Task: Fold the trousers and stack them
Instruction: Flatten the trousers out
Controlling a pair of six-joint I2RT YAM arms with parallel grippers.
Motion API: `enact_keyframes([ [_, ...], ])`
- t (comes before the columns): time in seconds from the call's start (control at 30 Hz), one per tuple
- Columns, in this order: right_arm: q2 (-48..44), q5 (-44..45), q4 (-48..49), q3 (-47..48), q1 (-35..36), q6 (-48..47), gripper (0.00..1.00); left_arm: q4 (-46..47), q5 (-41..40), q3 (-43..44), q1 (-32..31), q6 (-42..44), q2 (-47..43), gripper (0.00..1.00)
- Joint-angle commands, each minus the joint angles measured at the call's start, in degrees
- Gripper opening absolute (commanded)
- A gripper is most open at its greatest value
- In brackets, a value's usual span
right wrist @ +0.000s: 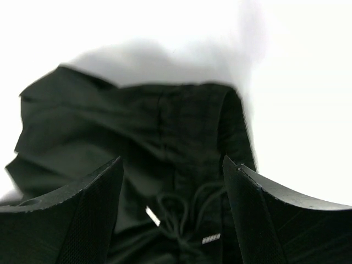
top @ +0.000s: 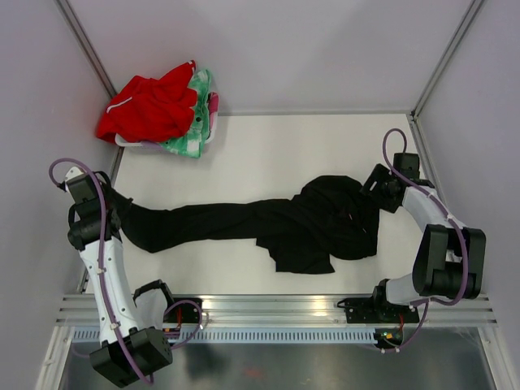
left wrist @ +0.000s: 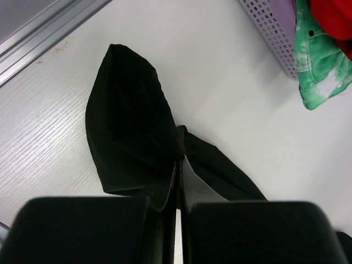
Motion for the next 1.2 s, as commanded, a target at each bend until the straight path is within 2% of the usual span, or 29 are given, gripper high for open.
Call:
enact_keyframes([
  [0.0,2.20,4.54,5.57,1.33,-0.60,0.05,0.79,2.61,0.71,-0.66,-0.21,-0.43,-0.04,0.02],
  [0.23,7.03,4.73,9.44,1.95,-1.04,0.05,0.76,2.96,0.71,-1.19,-0.21,-0.08,0.23,0.02],
  [0.33,8.27,3.15,11.46,1.77,-1.13,0.57,0.61,3.22,0.71,-1.01,-0.21,0.09,0.23,0.02],
  [0.4,8.36,3.06,13.65,1.77,-1.04,0.58,0.55,3.75,0.71,-0.84,-0.21,0.27,0.40,0.02],
  [0.5,8.71,3.15,15.06,3.26,-1.13,-0.48,0.23,4.89,0.80,-0.66,-0.21,0.62,0.75,0.02],
  [0.53,8.71,2.62,14.28,5.27,-1.04,-1.09,0.02,5.77,1.14,-0.05,-0.12,0.80,1.19,0.02],
  [0.63,6.96,0.43,12.35,9.32,-1.13,-2.15,0.00,7.09,3.08,2.58,-0.21,0.97,2.51,0.02],
  [0.73,2.57,-2.82,12.69,15.73,-1.04,-2.76,0.00,8.67,6.32,9.51,-0.21,1.32,5.05,0.02],
  [0.83,-0.51,-5.81,12.34,27.65,-1.13,-2.94,0.00,11.04,10.19,21.17,-0.21,1.06,8.13,0.02],
  [1.0,-4.03,-12.30,12.00,39.89,-1.13,-1.36,0.00,14.91,12.84,35.96,-0.12,0.36,11.38,0.02],
  [1.03,-4.99,-13.37,11.38,43.13,-1.13,-1.10,0.00,14.74,12.75,41.21,-0.12,0.36,11.82,0.02],
  [1.17,-10.09,-13.04,9.53,45.28,-1.13,-2.58,0.00,12.03,9.35,51.09,-0.21,1.59,12.62,0.02],
])
